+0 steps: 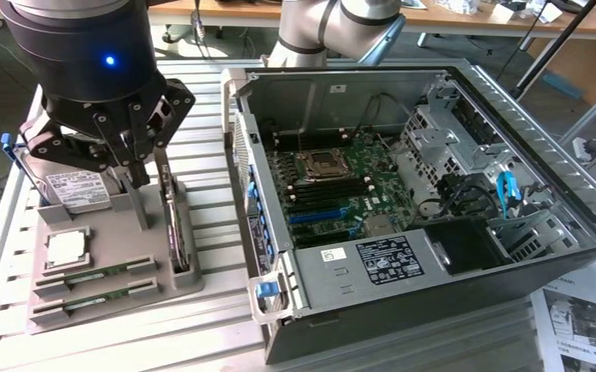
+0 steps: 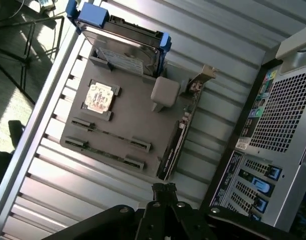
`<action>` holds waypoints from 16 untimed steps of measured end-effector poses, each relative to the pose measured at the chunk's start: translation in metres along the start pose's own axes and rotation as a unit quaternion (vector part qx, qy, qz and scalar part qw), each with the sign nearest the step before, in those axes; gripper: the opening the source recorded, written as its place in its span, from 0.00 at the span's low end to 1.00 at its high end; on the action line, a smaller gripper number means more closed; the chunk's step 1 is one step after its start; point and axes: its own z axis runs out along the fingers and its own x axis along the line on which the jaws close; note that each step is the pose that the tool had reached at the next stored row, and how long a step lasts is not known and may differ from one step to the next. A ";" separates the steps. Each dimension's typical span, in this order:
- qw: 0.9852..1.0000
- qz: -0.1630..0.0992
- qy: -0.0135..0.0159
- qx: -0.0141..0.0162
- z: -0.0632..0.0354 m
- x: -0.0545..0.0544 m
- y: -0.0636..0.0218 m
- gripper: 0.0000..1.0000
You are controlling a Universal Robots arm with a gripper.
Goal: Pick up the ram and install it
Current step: 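Pick up the ram and move it above insertion slot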
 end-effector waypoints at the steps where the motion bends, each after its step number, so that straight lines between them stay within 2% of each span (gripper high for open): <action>1: 1.000 -0.007 0.000 0.000 0.0000 0.000 0.0000 0.11; 8: 0.999 -0.051 0.002 -0.001 0.0000 0.000 0.0000 0.11; 16: 0.995 -0.104 0.003 -0.003 0.0000 0.000 0.0000 0.11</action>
